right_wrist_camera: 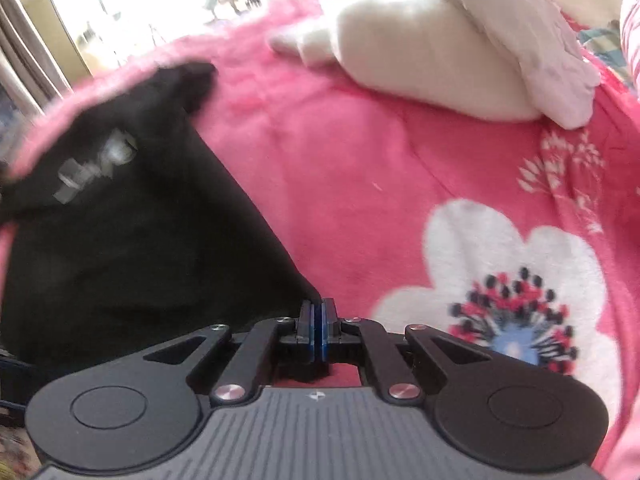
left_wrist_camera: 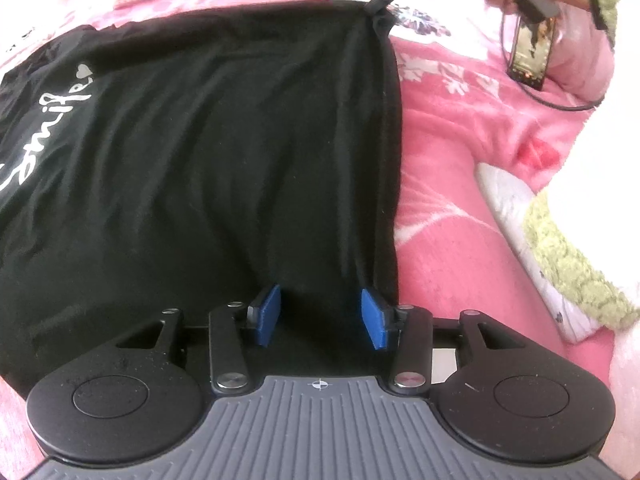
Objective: Fold clothes
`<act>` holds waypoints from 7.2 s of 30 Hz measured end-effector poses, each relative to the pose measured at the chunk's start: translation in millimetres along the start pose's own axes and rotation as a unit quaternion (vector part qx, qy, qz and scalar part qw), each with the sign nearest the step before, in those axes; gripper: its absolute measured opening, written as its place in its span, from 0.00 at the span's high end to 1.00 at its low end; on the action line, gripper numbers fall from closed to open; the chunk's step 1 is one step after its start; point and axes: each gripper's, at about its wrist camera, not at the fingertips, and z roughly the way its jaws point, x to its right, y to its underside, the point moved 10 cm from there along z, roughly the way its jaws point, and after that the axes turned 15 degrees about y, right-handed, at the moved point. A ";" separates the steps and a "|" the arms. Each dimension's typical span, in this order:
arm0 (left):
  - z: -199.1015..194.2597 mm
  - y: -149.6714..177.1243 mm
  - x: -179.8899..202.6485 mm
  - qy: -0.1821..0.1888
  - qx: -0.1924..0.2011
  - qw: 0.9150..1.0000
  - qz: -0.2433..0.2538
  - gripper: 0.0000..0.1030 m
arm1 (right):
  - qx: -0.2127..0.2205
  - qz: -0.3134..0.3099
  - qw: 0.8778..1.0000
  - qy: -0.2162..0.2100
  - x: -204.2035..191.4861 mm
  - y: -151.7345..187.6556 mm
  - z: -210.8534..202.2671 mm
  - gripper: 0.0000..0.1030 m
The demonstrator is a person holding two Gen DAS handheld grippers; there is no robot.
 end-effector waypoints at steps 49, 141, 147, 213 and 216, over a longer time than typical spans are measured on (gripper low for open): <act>-63.3 110.6 -32.8 0.137 0.093 0.917 -0.364 0.63 | -0.012 -0.084 0.992 0.094 -12.7 27.5 30.0 0.94; -58.2 -113.7 -261.3 -0.140 0.224 0.947 -0.185 0.65 | 0.242 -0.115 0.959 -0.097 -281.7 -305.4 32.5 0.98; -56.5 -115.3 -260.6 -0.146 0.227 0.945 -0.185 0.65 | 0.169 -0.113 0.930 -0.307 -304.1 -271.3 2.2 0.84; -53.9 -114.4 -262.0 -0.160 0.229 0.941 -0.191 0.60 | 0.265 -0.307 0.906 -0.117 -291.4 -226.3 65.4 0.96; -54.2 -115.1 -262.2 -0.160 0.229 0.941 -0.193 0.60 | 0.286 -0.243 0.924 -0.069 -247.5 -260.6 61.3 0.96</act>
